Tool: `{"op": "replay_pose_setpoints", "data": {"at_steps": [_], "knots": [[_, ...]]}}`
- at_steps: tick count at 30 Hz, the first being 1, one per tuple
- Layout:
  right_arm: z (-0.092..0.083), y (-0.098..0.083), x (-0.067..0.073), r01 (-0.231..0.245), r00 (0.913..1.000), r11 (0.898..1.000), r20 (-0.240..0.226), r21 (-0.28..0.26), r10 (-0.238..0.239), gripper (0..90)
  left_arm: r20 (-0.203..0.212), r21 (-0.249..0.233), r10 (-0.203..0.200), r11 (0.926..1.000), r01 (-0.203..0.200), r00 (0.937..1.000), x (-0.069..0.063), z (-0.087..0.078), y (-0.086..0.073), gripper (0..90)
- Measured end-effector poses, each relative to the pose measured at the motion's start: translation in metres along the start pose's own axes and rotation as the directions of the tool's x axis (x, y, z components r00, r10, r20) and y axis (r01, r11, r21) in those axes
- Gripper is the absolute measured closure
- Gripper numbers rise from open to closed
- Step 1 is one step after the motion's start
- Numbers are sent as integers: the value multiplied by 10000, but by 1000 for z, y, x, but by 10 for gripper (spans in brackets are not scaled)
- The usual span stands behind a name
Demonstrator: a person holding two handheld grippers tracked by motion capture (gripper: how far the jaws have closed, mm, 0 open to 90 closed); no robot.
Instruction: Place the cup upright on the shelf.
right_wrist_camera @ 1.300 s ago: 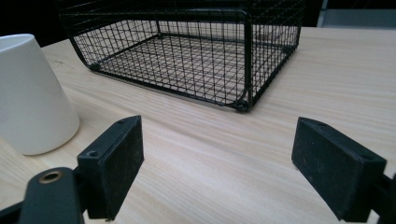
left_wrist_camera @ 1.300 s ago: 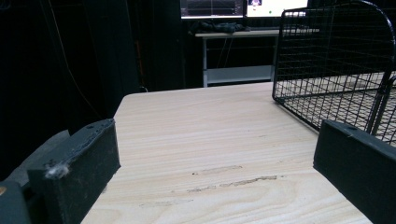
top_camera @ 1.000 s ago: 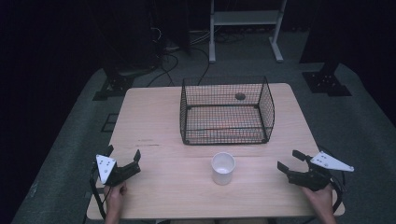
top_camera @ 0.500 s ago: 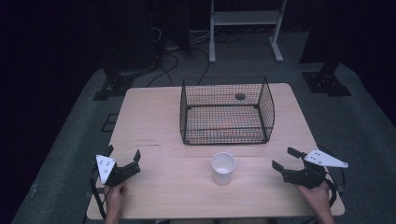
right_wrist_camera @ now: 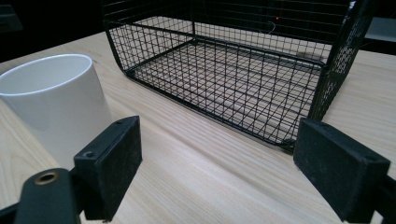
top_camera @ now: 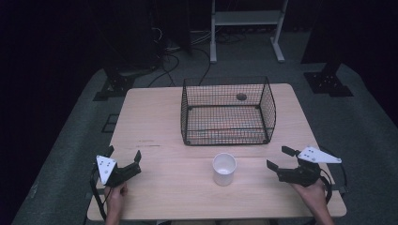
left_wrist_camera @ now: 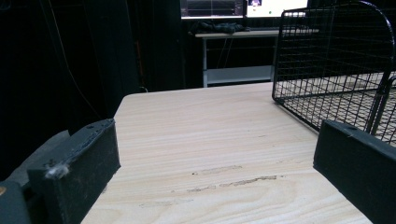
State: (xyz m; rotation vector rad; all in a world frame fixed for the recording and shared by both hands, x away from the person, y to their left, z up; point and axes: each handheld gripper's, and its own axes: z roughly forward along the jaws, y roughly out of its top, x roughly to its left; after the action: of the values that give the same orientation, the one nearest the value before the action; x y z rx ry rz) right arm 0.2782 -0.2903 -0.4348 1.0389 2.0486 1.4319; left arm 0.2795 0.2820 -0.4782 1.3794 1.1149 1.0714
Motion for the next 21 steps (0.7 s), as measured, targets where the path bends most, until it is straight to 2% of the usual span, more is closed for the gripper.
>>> {"op": "replay_pose_setpoints", "data": {"at_steps": [21], "knots": [[17,7,13,97,9990,9999,-429,122,-92,146,-11,8,5,10000,-5,10000,0,0,0,0]]}}
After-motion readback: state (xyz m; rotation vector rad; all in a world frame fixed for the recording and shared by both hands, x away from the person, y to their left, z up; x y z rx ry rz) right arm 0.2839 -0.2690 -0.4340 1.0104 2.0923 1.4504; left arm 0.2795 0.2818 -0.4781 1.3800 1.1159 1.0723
